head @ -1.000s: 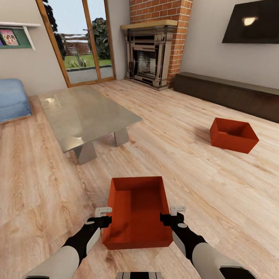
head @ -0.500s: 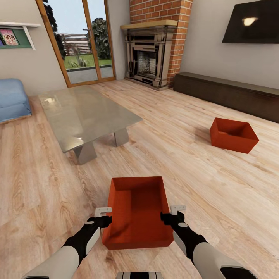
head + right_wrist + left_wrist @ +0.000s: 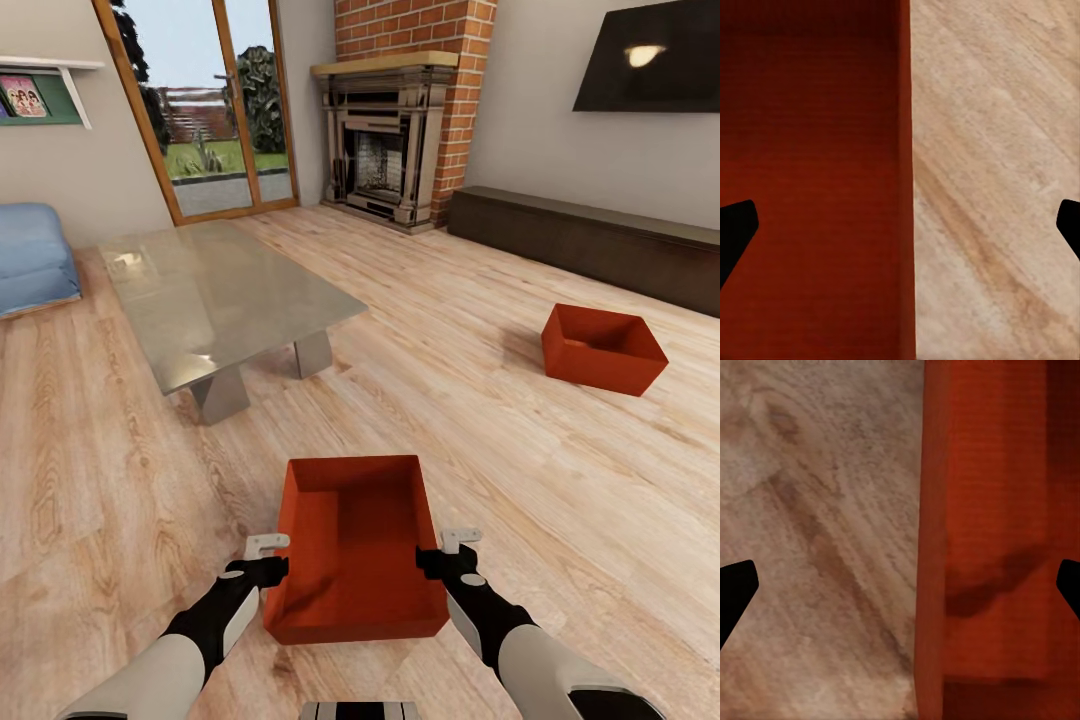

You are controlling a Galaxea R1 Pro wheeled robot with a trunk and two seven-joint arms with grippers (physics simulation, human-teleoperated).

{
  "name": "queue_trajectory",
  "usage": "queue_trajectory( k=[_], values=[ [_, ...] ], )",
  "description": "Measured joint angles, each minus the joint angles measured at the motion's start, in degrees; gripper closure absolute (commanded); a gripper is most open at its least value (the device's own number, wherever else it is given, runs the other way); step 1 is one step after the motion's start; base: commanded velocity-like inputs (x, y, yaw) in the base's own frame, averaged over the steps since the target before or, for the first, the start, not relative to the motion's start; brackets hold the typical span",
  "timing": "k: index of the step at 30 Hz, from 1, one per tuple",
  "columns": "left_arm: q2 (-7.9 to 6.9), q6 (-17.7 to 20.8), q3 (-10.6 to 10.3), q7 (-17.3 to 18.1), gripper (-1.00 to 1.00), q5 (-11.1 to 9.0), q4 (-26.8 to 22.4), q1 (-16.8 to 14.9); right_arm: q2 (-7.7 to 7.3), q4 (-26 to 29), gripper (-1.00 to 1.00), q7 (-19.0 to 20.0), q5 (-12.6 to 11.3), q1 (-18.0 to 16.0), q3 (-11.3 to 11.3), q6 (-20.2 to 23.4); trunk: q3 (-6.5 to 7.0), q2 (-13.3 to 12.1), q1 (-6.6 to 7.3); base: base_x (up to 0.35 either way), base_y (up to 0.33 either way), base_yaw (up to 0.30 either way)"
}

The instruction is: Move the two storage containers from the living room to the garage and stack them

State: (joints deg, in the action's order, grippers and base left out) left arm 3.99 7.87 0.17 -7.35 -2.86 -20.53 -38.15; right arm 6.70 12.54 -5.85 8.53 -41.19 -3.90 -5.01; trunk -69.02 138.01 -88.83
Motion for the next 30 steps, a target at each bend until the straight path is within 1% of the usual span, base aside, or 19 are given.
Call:
queue_trajectory(
  k=[10, 18, 25, 30],
  values=[
    [0.12, 0.06, 0.03, -0.06, -1.0, -0.09, -0.03, 0.0, 0.07, 0.0, -1.0, 0.12, -0.05, 0.0, -0.05, 0.08, 0.0, 0.0, 0.0, 0.0, 0.0, 0.0],
    [0.27, 0.08, 0.08, -1.93, -1.0, -0.21, -0.03, 0.0, 0.12, 0.0, -1.0, 0.05, -0.06, 0.0, -0.08, 0.16, 0.0, 0.0, 0.0, 0.0, 0.0, 0.0],
    [0.19, 0.08, 0.1, -2.26, -1.0, -0.58, -0.02, 0.0, 0.09, 0.0, -1.0, -0.06, -0.06, 0.0, -0.08, 0.18, 0.0, 0.0, 0.0, 0.0, 0.0, 0.0],
    [0.22, 0.09, 0.09, -2.29, -1.0, -0.83, -0.07, 0.0, 0.1, 0.0, -1.0, -0.09, -0.06, 0.0, -0.08, 0.17, -0.89, 1.99, -1.09, 0.0, 0.0, 0.0]
  ],
)
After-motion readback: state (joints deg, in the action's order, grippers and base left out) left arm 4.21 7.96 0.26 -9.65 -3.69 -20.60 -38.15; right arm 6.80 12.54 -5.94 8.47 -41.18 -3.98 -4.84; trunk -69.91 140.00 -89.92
